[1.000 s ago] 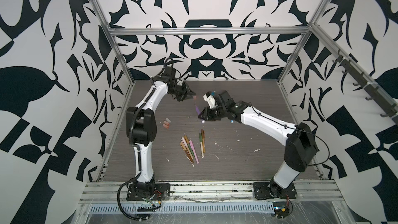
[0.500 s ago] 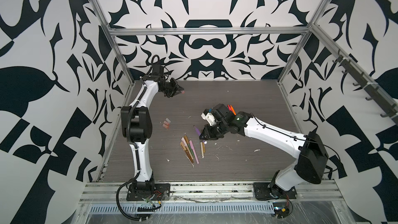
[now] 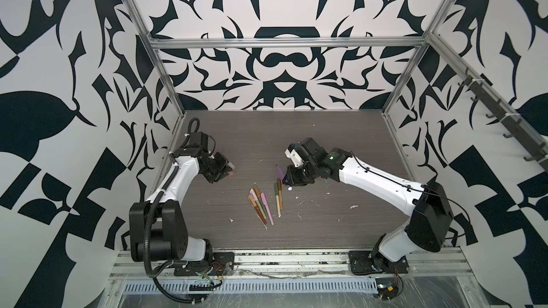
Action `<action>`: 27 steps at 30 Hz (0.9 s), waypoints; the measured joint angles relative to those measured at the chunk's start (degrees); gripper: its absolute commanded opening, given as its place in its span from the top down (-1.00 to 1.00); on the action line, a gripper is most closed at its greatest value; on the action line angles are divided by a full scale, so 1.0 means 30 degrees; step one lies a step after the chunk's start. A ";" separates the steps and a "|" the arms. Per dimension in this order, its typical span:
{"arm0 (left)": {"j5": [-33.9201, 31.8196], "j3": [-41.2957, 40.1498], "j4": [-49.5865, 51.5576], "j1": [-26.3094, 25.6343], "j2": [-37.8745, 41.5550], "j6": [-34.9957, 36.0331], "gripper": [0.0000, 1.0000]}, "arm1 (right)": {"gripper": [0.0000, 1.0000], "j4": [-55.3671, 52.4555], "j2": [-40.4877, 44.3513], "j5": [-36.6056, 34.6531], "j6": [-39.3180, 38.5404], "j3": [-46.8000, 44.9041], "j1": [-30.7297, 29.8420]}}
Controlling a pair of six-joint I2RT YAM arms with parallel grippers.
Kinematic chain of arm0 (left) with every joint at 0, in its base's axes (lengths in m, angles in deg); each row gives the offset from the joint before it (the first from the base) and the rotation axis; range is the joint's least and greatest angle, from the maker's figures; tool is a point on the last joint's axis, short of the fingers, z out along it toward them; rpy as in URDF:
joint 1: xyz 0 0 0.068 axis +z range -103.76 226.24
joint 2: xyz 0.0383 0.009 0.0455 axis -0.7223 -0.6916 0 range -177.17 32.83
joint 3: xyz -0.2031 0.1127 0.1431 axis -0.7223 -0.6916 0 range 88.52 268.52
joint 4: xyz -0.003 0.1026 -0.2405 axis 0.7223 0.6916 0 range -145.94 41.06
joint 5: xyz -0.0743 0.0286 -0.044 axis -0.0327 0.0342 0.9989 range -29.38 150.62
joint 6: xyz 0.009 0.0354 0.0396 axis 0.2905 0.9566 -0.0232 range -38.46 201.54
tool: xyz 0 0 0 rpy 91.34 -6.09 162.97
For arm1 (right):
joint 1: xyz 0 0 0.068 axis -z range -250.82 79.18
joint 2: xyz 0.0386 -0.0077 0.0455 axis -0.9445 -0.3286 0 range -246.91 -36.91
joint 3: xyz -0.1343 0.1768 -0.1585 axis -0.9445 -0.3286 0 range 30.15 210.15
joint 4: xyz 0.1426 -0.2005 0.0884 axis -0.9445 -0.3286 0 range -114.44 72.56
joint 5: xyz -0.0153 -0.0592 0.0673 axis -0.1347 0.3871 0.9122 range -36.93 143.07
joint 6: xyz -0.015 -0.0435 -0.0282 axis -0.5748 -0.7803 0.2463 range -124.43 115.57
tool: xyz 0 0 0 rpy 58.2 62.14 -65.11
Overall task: Remove pen caps from pens
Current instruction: Place the pen cap at the middle-left of the table.
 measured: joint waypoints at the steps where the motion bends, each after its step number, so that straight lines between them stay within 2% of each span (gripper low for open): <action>1: -0.0219 -0.0372 0.0036 0.0102 0.0211 -0.0029 1.00 | 1.00 -0.0131 -0.0219 -0.0015 -0.0073 0.0335 0.0029; 6: -0.0838 -0.1508 0.0036 0.0525 0.0073 -0.0022 1.00 | 1.00 -0.0532 -0.1326 -0.0007 -0.0444 0.1603 0.0058; 16: -0.1035 -0.2710 -0.1785 0.1195 -0.1217 -0.0364 1.00 | 1.00 -0.1355 -0.1443 -0.0015 -0.0765 0.1625 0.0058; 24: -0.1035 -0.2448 -0.3300 0.1719 -0.3891 -0.0328 0.86 | 1.00 -0.1530 -0.1027 -0.0087 -0.0852 0.1625 0.0058; 27: -0.0882 -0.2076 -0.3730 0.1756 -0.4605 -0.0335 0.73 | 1.00 -0.1552 -0.0860 -0.0117 -0.0911 0.1625 0.0058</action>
